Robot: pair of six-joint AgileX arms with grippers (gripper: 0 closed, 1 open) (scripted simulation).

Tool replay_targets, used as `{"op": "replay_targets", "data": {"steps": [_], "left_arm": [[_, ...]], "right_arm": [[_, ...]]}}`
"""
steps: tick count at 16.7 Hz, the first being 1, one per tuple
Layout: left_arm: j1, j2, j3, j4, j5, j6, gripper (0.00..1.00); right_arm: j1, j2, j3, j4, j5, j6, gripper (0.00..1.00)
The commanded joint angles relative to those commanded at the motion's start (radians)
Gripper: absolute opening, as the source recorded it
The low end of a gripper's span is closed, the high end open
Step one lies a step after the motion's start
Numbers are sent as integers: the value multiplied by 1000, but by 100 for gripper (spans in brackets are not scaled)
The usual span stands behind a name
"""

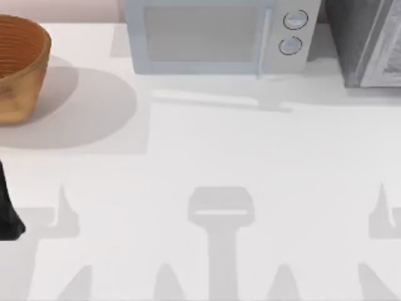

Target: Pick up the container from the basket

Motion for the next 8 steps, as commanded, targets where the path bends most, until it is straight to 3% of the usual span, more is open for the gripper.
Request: {"op": "replay_targets", "data": {"steps": [4, 8], "left_arm": [[2, 25, 26, -11, 1, 0, 100], [13, 195, 200, -89, 9, 4, 100]], "right_arm": [[0, 0, 0, 0, 0, 0, 100], [0, 0, 0, 0, 0, 0, 100]]}}
